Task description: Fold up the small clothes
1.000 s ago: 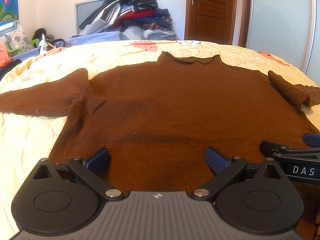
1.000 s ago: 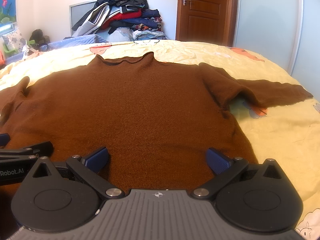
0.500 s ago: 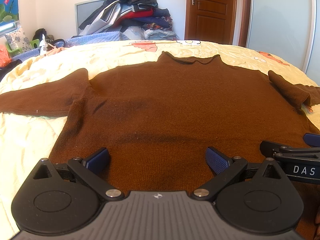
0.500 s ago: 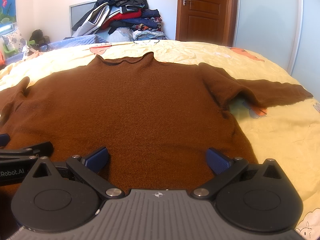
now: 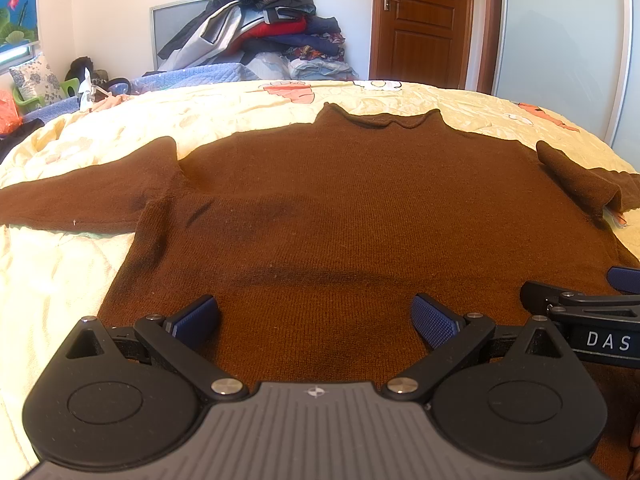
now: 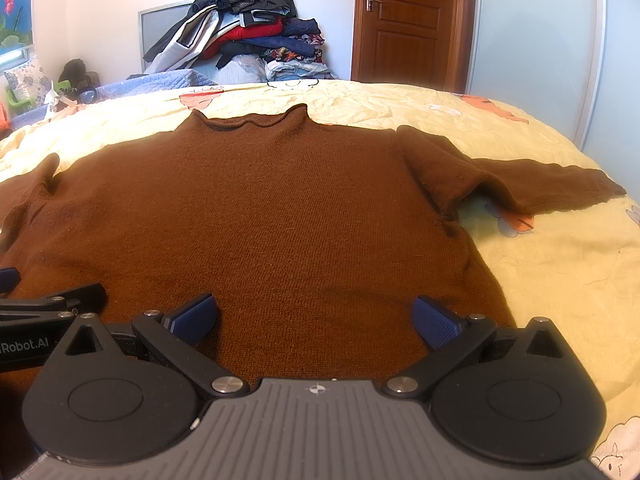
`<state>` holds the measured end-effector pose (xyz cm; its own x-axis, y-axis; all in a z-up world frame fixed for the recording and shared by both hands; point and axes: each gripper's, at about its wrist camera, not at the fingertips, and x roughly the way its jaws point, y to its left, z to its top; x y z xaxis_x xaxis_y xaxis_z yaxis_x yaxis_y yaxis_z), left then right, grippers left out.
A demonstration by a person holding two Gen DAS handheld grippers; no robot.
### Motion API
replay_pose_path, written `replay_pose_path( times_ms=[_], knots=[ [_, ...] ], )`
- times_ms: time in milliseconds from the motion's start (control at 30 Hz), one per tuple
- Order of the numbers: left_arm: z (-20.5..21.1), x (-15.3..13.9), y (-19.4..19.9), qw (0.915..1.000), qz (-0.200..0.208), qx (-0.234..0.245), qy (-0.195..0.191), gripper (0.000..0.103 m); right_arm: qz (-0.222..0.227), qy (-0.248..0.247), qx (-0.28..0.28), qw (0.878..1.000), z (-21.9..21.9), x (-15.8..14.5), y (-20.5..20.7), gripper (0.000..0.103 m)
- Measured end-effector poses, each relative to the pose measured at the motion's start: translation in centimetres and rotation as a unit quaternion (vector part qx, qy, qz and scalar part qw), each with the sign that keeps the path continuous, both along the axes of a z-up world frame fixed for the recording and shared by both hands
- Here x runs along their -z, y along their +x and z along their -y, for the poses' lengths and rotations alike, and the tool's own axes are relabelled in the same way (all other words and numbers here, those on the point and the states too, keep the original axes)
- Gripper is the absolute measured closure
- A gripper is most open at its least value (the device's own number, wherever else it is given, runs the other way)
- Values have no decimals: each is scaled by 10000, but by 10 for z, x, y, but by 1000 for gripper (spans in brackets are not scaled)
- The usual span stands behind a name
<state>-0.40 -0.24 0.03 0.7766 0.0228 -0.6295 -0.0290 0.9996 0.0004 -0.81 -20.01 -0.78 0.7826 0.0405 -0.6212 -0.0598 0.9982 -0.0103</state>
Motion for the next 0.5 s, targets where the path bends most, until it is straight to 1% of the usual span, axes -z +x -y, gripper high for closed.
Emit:
replay_pose_path(
  times_ms=[333,400,433,500],
  knots=[
    [0,0,0,10000,-1,1,2,0,-11,-1,-6,10000,0,0,0,0],
    [0,0,0,10000,1,1,1,0,-131,55,-147,9998,3,-3,2,0],
    [0,0,0,10000,2,1,0,0,-209,223,-200,9993,11,-9,3,0],
    [0,0,0,10000,1,1,1,0,18,831,-175,9964,43,-28,3,0]
  ],
)
